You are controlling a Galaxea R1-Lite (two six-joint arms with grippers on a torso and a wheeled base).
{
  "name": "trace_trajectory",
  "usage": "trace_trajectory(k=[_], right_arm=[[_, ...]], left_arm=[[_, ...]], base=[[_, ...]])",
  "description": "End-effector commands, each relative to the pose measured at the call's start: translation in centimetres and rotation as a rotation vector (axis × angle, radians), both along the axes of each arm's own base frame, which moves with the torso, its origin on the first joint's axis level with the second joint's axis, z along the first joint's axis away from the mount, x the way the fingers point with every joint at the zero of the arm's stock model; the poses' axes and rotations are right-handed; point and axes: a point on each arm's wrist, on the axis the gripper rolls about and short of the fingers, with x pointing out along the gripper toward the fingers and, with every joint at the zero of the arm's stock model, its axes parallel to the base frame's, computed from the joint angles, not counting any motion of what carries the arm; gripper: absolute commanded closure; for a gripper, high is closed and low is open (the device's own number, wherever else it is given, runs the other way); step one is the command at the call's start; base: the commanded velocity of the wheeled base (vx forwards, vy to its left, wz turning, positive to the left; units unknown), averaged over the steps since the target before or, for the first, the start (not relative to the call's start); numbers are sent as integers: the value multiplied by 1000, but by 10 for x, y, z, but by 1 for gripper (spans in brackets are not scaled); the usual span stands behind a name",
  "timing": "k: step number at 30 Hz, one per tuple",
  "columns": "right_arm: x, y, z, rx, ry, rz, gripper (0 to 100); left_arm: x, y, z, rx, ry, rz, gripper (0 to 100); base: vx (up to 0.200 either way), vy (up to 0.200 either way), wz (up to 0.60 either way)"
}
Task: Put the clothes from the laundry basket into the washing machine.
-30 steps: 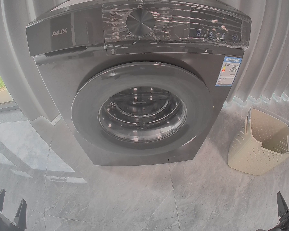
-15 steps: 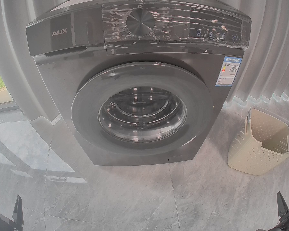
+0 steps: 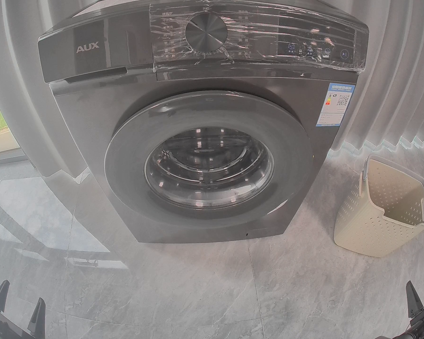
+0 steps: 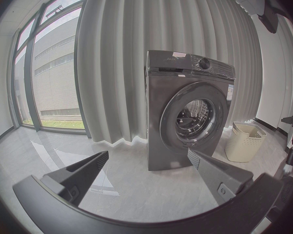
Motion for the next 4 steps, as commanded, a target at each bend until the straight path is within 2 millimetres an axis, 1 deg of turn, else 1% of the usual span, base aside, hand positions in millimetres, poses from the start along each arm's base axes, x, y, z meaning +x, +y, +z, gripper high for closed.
trace_trajectory(k=[1,4], right_arm=[[2,0,-5,-3,22,1,0],[2,0,-5,-3,22,1,0]], left_arm=[[0,0,-5,0,6,1,0],[0,0,-5,0,7,1,0]], base=[[0,0,0],[0,0,0]])
